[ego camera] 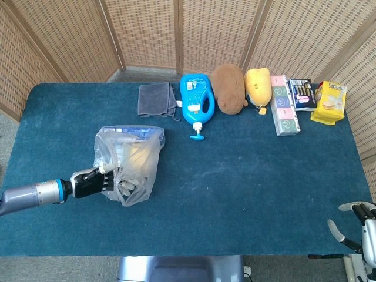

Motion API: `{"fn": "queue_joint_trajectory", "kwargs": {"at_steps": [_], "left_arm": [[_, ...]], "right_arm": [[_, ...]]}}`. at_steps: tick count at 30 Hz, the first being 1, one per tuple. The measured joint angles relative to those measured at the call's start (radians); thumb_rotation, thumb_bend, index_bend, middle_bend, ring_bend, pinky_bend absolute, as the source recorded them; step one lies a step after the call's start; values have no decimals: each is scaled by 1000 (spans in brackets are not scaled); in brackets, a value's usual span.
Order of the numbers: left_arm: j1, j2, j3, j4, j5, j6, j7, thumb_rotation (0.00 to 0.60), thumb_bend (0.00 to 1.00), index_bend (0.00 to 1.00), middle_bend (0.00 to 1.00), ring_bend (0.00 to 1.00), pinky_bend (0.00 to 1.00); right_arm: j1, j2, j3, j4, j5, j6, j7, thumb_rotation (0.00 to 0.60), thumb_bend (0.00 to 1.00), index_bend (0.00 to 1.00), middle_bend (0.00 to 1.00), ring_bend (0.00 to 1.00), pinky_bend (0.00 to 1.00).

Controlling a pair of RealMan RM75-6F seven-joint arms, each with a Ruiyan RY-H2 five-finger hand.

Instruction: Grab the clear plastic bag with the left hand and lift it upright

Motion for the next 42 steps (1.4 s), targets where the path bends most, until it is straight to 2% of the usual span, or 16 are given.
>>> {"fn": "queue_joint_trajectory", "kwargs": {"at_steps": [14, 23, 33, 38, 42], "left_arm": [[-35, 14, -22, -106, -32, -42, 22, 120, 311, 270, 287, 260, 243], [-56, -11, -29, -118, -14, -43, -12, 122, 311, 270, 287, 260, 244], [-44, -61, -43, -75, -16, 12, -91, 123, 310, 270, 287, 260, 264], [-29, -76, -53, -43, -17, 71, -145, 121, 311, 270, 288, 260, 351], [-20, -74, -54, -32, -13, 114, -177, 120, 311, 270, 287, 260, 369]], "right_arm": [[-7, 3, 0, 9, -3, 13, 18, 81, 323, 425, 416, 318, 217], [-8, 1, 1, 14, -8, 17, 24, 78, 323, 424, 416, 318, 217], [-12, 2, 0, 14, -10, 22, 24, 83, 323, 424, 416, 318, 216], [-14, 4, 0, 13, -12, 27, 24, 84, 323, 424, 416, 318, 216], [-16, 5, 0, 12, -13, 29, 25, 83, 323, 424, 416, 318, 217]]}}
